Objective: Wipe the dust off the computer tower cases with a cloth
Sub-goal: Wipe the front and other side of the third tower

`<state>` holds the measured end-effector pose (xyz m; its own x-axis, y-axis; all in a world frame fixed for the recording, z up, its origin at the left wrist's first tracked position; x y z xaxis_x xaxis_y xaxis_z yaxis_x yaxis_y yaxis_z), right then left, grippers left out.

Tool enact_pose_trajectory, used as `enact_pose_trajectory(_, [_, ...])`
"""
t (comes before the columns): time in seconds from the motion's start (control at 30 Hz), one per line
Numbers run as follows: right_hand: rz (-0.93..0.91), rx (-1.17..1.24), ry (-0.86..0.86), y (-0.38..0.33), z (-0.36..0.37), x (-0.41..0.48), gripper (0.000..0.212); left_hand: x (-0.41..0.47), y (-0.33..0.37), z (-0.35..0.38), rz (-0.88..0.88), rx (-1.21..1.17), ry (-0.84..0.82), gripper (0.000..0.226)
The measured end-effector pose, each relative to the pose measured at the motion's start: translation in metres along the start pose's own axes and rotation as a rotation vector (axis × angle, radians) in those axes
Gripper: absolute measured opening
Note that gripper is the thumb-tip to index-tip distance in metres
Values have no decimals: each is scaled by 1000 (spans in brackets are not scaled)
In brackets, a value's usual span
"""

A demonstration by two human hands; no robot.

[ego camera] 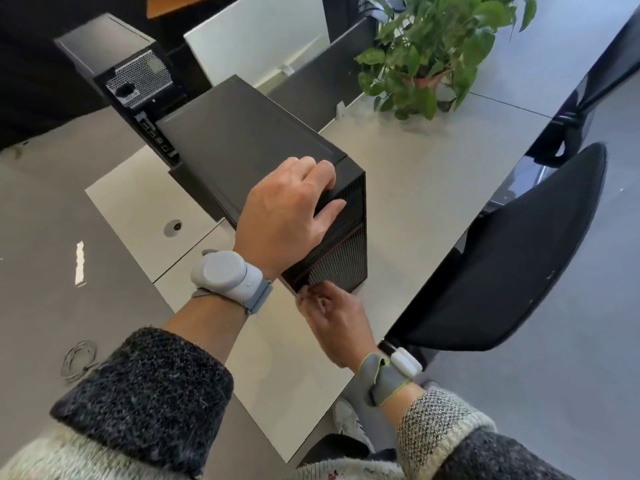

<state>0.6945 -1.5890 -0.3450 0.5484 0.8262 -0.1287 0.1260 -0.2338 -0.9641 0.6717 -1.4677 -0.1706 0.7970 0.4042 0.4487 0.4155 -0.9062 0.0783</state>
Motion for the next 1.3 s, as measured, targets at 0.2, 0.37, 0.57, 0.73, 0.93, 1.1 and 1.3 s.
enact_pose_trajectory(0.2, [138,28,449,7,-50,30,12,-3,-5,2,2,-78,14,25])
enact_pose_trajectory(0.37, [67,110,539,-20,-37,44,17,0,-6,2,2,-80,20,26])
enact_pose_trajectory(0.57, [-96,102,157,1,31,-18,22,0,-9,1,-22,-68,38,27])
enact_pose_trajectory(0.73, [22,119,303,12,-8,7,9,-2,-7,1,-16,-84,26,28])
enact_pose_trajectory(0.93, [119,95,525,-1,-41,54,21,0,-5,-1,-31,-74,25,26])
enact_pose_trajectory(1.1, [-61,89,276,8,27,-5,30,0,-5,0,-26,-64,31,26])
enact_pose_trajectory(1.3, [71,71,402,27,-14,23,13,-1,-5,-1,-22,-52,32,26])
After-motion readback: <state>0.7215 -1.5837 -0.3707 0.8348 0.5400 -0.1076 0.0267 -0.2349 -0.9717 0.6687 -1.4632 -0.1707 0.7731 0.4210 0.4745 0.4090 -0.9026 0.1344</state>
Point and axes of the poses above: each hand's wrist, its own x-axis towards the middle knuckle, its own z-axis out of the palm, y = z × x, the point moved 1 cm from there along x, towards the middle knuckle, and after that the axes turned 1 degree about -z, right-handed, at the moved point
